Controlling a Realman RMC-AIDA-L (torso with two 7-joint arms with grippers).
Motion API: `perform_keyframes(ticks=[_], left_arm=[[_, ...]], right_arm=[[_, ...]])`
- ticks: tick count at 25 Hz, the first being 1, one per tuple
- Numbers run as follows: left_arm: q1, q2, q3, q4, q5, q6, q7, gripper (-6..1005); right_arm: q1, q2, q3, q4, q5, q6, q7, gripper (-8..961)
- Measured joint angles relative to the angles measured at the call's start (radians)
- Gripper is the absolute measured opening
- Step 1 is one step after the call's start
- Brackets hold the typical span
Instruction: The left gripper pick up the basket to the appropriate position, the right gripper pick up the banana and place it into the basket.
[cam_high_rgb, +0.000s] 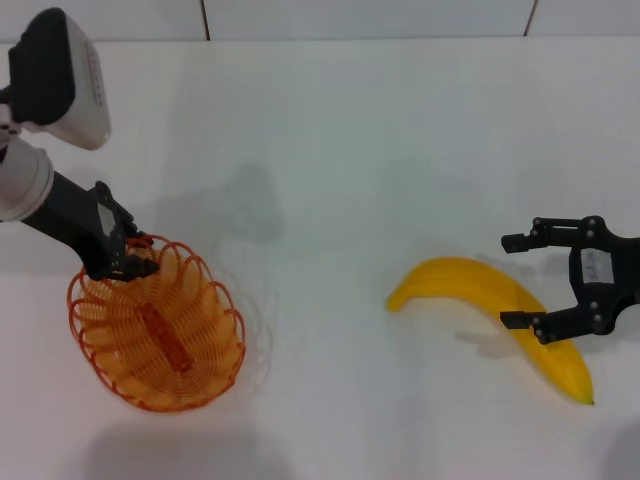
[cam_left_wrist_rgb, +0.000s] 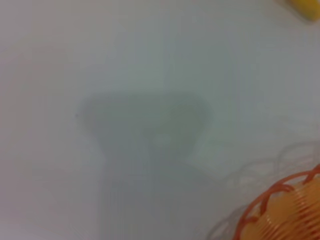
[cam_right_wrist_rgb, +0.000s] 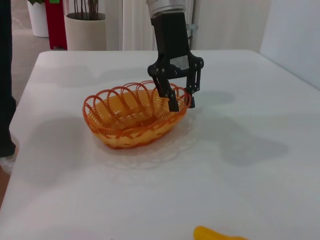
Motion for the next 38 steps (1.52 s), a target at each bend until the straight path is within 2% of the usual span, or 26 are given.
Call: perform_keyframes(ticks=[8,14,20,27,32,38], left_arm=[[0.002,0.001,0.056,0.005,-0.003,-0.012,-0.033,180],[0.007,0.003,0.064,0.015,-0.005,-0.007,-0.041,156],[0.029,0.003,0.058,0.072,-0.009,0.024,-0.051,136],[0.092,0.006,0.026,0.216,-0.078,0.163,-0.069,129],[0.161,0.007,-0.027,0.341,-0.140,0.253,-0.081,91],[0.183,0.006,-0.096,0.365,-0.163,0.279,-0.141,69]], right_arm=[[0.000,0.000,-0.002,0.000,0.000,0.000,0.000,883],[-0.002,0.000,-0.001,0.000,0.000,0.000,0.000,883],[-0.004,0.000,0.000,0.000,0.000,0.000,0.000,882],[-0.007,0.000,0.001,0.000,0.000,0.000,0.000,882],[-0.008,0.000,0.001,0.000,0.000,0.000,0.000,882],[-0.009,0.000,0.001,0.000,0.002,0.000,0.000,882]])
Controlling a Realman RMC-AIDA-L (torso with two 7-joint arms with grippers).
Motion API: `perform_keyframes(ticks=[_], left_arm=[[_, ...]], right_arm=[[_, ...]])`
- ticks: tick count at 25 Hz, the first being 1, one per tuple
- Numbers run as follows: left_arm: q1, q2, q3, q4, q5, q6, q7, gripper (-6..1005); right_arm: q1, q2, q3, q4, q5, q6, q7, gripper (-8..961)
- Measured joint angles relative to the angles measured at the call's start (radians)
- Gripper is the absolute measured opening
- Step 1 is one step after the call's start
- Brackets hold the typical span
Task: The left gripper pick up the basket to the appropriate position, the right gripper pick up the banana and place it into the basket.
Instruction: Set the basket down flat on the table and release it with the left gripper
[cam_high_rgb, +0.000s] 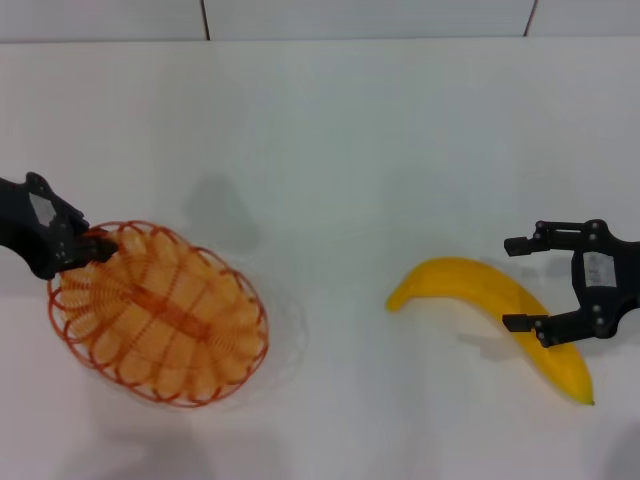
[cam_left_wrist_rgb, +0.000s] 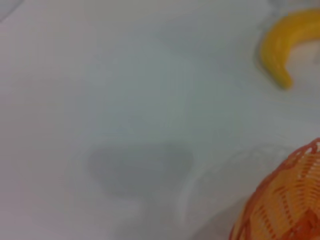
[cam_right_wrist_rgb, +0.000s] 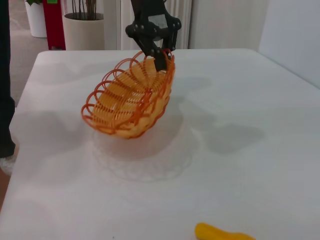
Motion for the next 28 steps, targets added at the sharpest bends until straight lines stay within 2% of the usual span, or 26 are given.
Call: perform_keyframes(ticks=[6,14,22,28], left_arm=[[0.012,-0.003,-0.012,-0.027,-0.103,-0.013,-0.156,68],[-0.008,-0.006,-0.013,-0.149,-0.153,-0.076,-0.373,69],[-0.097,0.002,-0.002,-0.311,-0.076,-0.108,-0.512,68],[-0.173,0.001,0.002,-0.444,0.012,-0.158,-0.531,70]], right_arm=[[0.001,0.000,0.000,0.000,0.000,0.000,0.000,882],[0.004,0.000,0.001,0.000,0.000,0.000,0.000,881],[0.008,0.000,0.002,0.000,0.001,0.000,0.000,881],[0.012,0.000,0.001,0.000,0.002,0.000,0.001,881]])
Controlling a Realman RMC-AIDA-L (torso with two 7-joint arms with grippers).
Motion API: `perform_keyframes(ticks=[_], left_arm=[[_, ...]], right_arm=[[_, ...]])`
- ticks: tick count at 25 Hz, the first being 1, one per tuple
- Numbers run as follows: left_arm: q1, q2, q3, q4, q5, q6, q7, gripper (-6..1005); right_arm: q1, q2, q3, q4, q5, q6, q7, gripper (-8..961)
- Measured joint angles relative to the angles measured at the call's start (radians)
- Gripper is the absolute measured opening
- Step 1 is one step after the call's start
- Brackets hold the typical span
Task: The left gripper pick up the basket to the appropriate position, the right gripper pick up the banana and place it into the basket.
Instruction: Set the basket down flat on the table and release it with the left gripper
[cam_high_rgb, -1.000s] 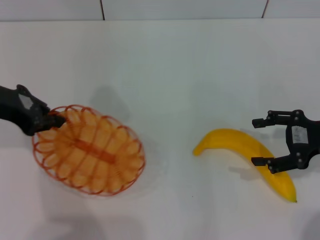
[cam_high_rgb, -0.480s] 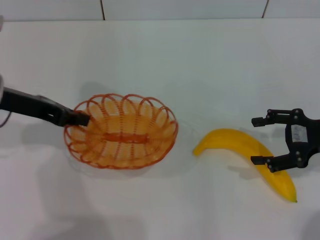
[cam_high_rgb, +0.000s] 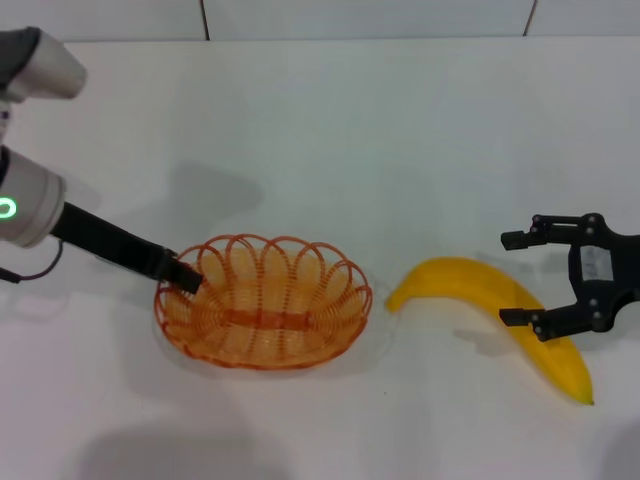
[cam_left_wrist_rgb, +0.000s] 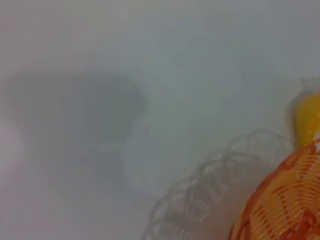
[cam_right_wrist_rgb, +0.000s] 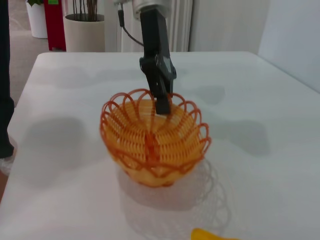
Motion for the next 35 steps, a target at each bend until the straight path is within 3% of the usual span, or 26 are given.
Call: perform_keyframes(ticks=[10,26,35], left_arm=[[-0.031,0.000,0.011,-0.069,0.014,-0.040,-0.004,76],[-0.042,-0.001,0.011,-0.072,0.021,-0.043,-0.015,86],[-0.042,-0.001,0.012,-0.065,0.016,-0.043,-0.001,363]], right_arm=[[0.006,0.003,0.000,0.000,0.000,0.000,0.001,880],[0.006,0.003,0.000,0.000,0.000,0.000,0.001,880],[0.006,0.003,0.000,0.000,0.000,0.000,0.001,879]])
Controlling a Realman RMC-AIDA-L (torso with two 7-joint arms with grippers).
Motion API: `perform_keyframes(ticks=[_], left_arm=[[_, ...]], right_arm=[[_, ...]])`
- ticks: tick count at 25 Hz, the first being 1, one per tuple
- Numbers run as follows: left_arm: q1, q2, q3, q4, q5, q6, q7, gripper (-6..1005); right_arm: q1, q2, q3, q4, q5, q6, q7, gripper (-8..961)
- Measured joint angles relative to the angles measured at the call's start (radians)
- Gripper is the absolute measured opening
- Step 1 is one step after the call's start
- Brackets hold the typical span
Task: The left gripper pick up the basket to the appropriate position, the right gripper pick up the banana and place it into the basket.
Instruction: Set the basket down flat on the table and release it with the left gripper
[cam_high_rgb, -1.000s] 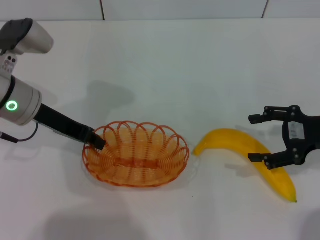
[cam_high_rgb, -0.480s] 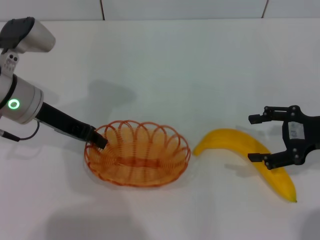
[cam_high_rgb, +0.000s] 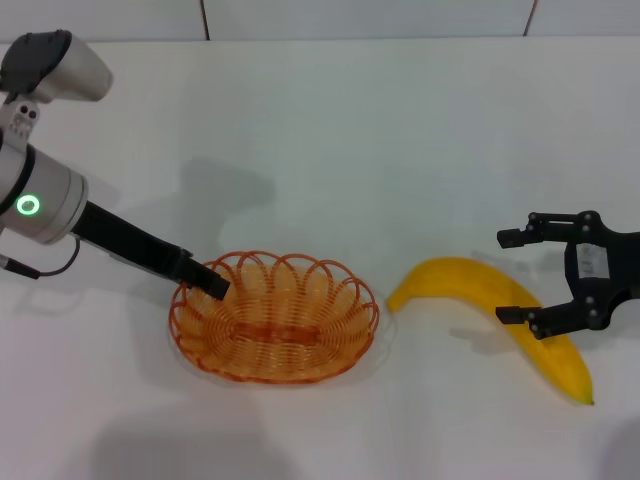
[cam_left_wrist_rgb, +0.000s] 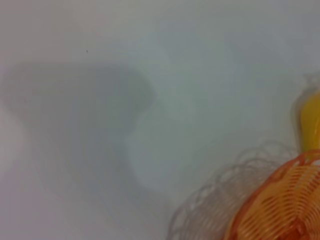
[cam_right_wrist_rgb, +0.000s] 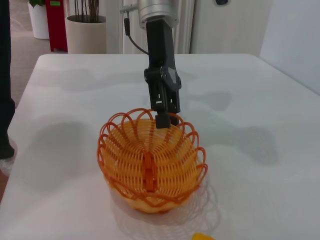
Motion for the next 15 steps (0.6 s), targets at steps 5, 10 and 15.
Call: perform_keyframes(ticks=[5,10,15], left_arm=[[0.000,0.000,0.000,0.006,-0.002,-0.001,0.007,479],[0.009,-0.002,0.000,0.047,-0.003,0.005,0.010,601],[0.095,-0.008,0.017,0.221,-0.065,0.087,0.032,681]], right_arm=[[-0.002,-0.001,0.000,0.000,0.000,0.000,0.000,879],[-0.005,-0.003,0.000,0.000,0.000,0.000,0.000,879],[-0.007,-0.003,0.000,0.000,0.000,-0.002,0.006,879]])
